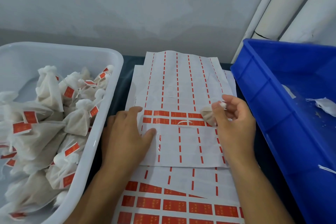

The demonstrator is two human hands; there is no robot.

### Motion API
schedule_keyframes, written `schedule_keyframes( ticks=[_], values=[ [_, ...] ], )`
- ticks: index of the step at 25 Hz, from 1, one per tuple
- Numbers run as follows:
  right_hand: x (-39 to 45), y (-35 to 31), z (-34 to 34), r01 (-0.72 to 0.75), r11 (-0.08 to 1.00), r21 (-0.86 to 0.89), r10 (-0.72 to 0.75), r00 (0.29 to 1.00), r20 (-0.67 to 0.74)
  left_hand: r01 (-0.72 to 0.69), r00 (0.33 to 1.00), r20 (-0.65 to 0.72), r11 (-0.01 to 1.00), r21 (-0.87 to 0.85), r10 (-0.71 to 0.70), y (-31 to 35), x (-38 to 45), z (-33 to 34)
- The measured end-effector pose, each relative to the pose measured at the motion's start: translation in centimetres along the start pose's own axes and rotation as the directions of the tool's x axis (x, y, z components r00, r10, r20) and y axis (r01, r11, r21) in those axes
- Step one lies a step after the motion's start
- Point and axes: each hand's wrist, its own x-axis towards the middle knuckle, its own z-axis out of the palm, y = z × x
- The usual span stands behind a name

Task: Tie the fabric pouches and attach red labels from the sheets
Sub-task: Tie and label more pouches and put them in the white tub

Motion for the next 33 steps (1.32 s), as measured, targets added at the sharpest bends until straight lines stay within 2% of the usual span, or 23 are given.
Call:
schedule_keyframes(
  ticks=[3,9,12,14,17,20,22,23,25,26,29,31,33],
  values=[
    [0.1,0.0,0.1,-0.025,1.0,0.009,0.025,0.999,0.022,0.001,1.0,0.01,0.999,-0.044,0.0,-0.1,-0.2,-0.3],
    [0.1,0.5,0.0,0.018,1.0,0.006,-0.018,1.0,0.001,0.004,1.0,-0.007,1.0,-0.001,-0.004,0.4,-0.6,-0.7],
    [0.4,0.8,-0.3,0.032,0.999,0.01,-0.033,0.999,0.018,-0.04,0.999,-0.03,0.993,-0.113,0.037,1.0,-0.7,-1.0],
    [0.4,0.9,-0.4,0.053,0.997,0.047,-0.054,0.998,0.019,0.021,0.998,0.061,0.947,-0.321,-0.002,1.5,-0.7,-1.4],
    [0.1,0.7,-0.3,0.097,0.994,0.044,-0.099,0.995,0.029,0.266,0.944,0.316,0.789,-0.554,-0.096,1.9,-0.5,-2.0],
    [-0.5,0.2,-0.2,0.136,0.988,-0.071,-0.137,0.991,0.0,0.385,0.891,0.44,0.7,-0.602,-0.112,1.9,-0.6,-2.3],
    [-1.2,-0.5,-0.1,0.276,0.936,-0.216,-0.296,0.953,-0.067,0.359,0.899,0.428,0.711,-0.605,-0.09,1.8,-0.7,-2.2],
    [-1.9,-1.0,0.1,0.362,0.895,-0.26,-0.388,0.92,-0.055,0.343,0.904,0.42,0.717,-0.607,-0.077,1.7,-0.7,-2.2],
    [-3.6,-1.9,1.0,0.516,0.814,-0.268,-0.515,0.854,0.078,0.307,0.912,0.408,0.728,-0.612,-0.042,1.5,-0.7,-2.2],
    [-4.4,-2.2,1.6,0.552,0.797,-0.245,-0.521,0.833,0.183,0.288,0.916,0.4,0.732,-0.617,-0.022,1.4,-0.7,-2.2],
    [-5.9,-2.6,2.9,0.506,0.838,-0.207,-0.377,0.809,0.451,0.271,0.923,0.384,0.671,-0.69,0.021,1.1,-0.6,-2.3],
    [-5.9,-2.4,3.1,0.467,0.857,-0.218,-0.315,0.809,0.496,0.283,0.921,0.388,0.622,-0.73,0.036,1.2,-0.6,-2.3],
    [-5.7,-2.1,3.1,0.448,0.864,-0.23,-0.29,0.817,0.499,0.281,0.921,0.387,0.622,-0.73,0.038,1.1,-0.6,-2.0]
  ],
)
